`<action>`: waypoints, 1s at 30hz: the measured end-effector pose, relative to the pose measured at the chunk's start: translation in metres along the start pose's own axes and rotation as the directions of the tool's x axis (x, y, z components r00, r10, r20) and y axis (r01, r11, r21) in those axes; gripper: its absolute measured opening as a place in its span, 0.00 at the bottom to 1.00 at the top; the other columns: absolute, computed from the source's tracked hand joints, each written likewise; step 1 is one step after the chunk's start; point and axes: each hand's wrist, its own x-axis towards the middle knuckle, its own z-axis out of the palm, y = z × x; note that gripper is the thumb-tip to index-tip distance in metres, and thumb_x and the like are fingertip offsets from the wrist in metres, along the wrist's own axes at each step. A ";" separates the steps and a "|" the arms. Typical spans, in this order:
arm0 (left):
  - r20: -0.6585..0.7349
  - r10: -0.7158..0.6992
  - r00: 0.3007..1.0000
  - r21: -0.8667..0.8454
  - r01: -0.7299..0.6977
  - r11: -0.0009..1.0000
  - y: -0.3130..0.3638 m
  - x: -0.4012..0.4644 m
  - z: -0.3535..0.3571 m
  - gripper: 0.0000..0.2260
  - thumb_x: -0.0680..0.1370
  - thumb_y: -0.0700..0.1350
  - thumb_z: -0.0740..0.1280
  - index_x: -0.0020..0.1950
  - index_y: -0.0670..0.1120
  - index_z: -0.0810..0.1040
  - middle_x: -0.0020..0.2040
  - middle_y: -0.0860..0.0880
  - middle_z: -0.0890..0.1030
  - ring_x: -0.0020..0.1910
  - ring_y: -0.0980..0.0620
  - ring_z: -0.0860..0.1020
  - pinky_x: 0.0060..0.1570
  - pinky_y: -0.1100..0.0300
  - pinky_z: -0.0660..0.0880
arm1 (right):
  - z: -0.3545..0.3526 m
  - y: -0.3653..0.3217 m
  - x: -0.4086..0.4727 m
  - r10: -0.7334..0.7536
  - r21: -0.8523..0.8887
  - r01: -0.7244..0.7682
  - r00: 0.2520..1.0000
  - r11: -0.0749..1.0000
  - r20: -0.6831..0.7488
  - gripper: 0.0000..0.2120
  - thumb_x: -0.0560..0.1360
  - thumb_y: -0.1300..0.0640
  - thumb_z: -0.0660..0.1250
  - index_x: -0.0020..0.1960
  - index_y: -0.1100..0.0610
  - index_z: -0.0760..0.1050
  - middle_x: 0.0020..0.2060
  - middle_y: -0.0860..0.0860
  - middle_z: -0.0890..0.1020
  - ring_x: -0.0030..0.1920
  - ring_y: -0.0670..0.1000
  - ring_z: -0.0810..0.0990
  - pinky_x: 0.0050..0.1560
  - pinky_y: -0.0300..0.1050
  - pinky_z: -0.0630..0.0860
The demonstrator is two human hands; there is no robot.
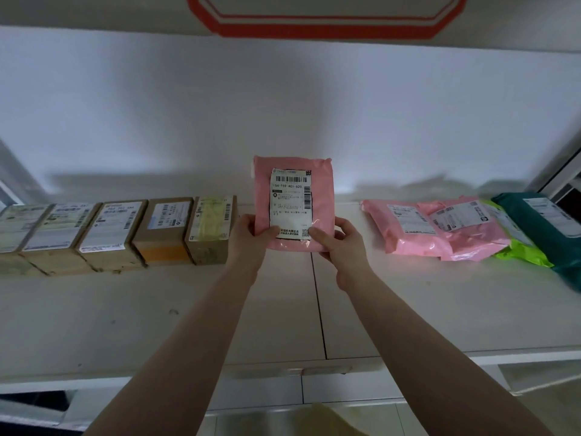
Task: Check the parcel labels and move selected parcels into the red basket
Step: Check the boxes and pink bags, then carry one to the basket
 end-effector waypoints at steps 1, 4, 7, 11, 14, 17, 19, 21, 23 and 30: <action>0.001 0.000 1.000 0.004 0.000 1.000 -0.002 0.000 -0.001 0.10 0.73 0.38 0.72 0.52 0.42 0.75 0.46 0.47 0.81 0.45 0.49 0.79 0.42 0.61 0.75 | 0.000 0.002 0.000 -0.012 -0.017 0.012 1.000 1.000 -0.005 0.23 0.70 0.65 0.76 0.63 0.61 0.74 0.53 0.63 0.82 0.42 0.55 0.82 0.41 0.42 0.82; -0.001 0.000 1.000 0.025 0.000 1.000 -0.004 0.001 -0.003 0.09 0.73 0.38 0.71 0.50 0.42 0.74 0.46 0.47 0.81 0.44 0.50 0.79 0.39 0.62 0.73 | 0.003 0.007 0.001 -0.039 -0.064 0.038 0.999 0.997 -0.018 0.23 0.70 0.65 0.76 0.62 0.61 0.74 0.54 0.65 0.82 0.44 0.56 0.82 0.41 0.42 0.81; -0.003 0.006 1.000 0.034 -0.005 0.999 -0.005 0.002 -0.005 0.09 0.73 0.37 0.71 0.51 0.42 0.75 0.45 0.48 0.81 0.43 0.50 0.79 0.39 0.63 0.73 | 0.004 0.011 0.002 -0.046 -0.067 0.045 0.999 0.997 -0.023 0.22 0.70 0.65 0.76 0.62 0.61 0.74 0.55 0.66 0.82 0.44 0.56 0.81 0.42 0.43 0.81; -0.024 0.024 0.999 0.040 -0.023 0.999 -0.004 0.004 -0.007 0.11 0.73 0.38 0.71 0.55 0.41 0.76 0.46 0.49 0.82 0.45 0.50 0.80 0.39 0.64 0.74 | 0.009 0.012 0.002 -0.029 -0.049 0.027 0.999 0.998 -0.029 0.21 0.70 0.65 0.76 0.61 0.61 0.75 0.54 0.66 0.82 0.42 0.55 0.82 0.44 0.44 0.82; -0.047 0.081 0.996 0.101 -0.076 0.992 0.000 0.004 -0.009 0.12 0.73 0.40 0.72 0.54 0.45 0.76 0.47 0.52 0.81 0.46 0.51 0.80 0.39 0.64 0.73 | 0.013 0.009 0.002 0.013 0.002 -0.013 1.000 1.000 -0.014 0.20 0.72 0.65 0.74 0.62 0.62 0.74 0.50 0.61 0.84 0.41 0.54 0.83 0.43 0.41 0.83; -0.130 0.238 0.962 0.387 -0.172 0.906 -0.002 0.008 -0.013 0.18 0.72 0.47 0.73 0.60 0.47 0.76 0.55 0.50 0.79 0.54 0.48 0.76 0.52 0.56 0.74 | 0.016 0.010 0.004 0.053 0.008 -0.053 0.998 0.999 -0.014 0.18 0.73 0.63 0.73 0.61 0.61 0.74 0.47 0.56 0.84 0.43 0.53 0.84 0.44 0.41 0.82; -0.164 0.361 0.918 0.649 -0.175 0.741 -0.006 0.012 -0.018 0.25 0.71 0.52 0.73 0.66 0.48 0.74 0.65 0.49 0.75 0.65 0.45 0.70 0.64 0.51 0.65 | 0.021 0.013 0.007 0.079 -0.012 -0.079 0.997 0.997 -0.021 0.17 0.73 0.62 0.74 0.60 0.59 0.74 0.47 0.55 0.84 0.43 0.52 0.84 0.43 0.41 0.82; -0.162 0.389 0.907 0.759 -0.137 0.636 -0.010 0.015 -0.023 0.32 0.71 0.55 0.72 0.73 0.48 0.67 0.73 0.47 0.68 0.75 0.44 0.60 0.72 0.47 0.54 | 0.027 0.019 0.011 0.110 -0.052 -0.112 0.993 0.992 -0.042 0.20 0.73 0.61 0.75 0.62 0.62 0.74 0.48 0.57 0.84 0.43 0.53 0.84 0.43 0.41 0.82; -0.146 0.375 0.916 0.820 -0.100 0.563 -0.016 0.019 -0.027 0.36 0.73 0.58 0.69 0.76 0.46 0.61 0.78 0.45 0.59 0.79 0.44 0.49 0.75 0.44 0.42 | 0.034 0.027 0.015 0.134 -0.080 -0.138 0.989 0.987 -0.058 0.22 0.72 0.62 0.75 0.63 0.66 0.74 0.47 0.58 0.83 0.42 0.54 0.83 0.39 0.41 0.83; -0.079 0.331 0.940 0.924 -0.056 0.379 -0.048 0.026 -0.037 0.40 0.73 0.63 0.66 0.78 0.43 0.58 0.79 0.39 0.54 0.79 0.39 0.47 0.74 0.38 0.40 | 0.045 0.056 0.030 0.029 -0.466 -0.096 0.988 0.879 -0.150 0.29 0.70 0.54 0.76 0.67 0.60 0.72 0.58 0.57 0.80 0.54 0.56 0.81 0.58 0.53 0.78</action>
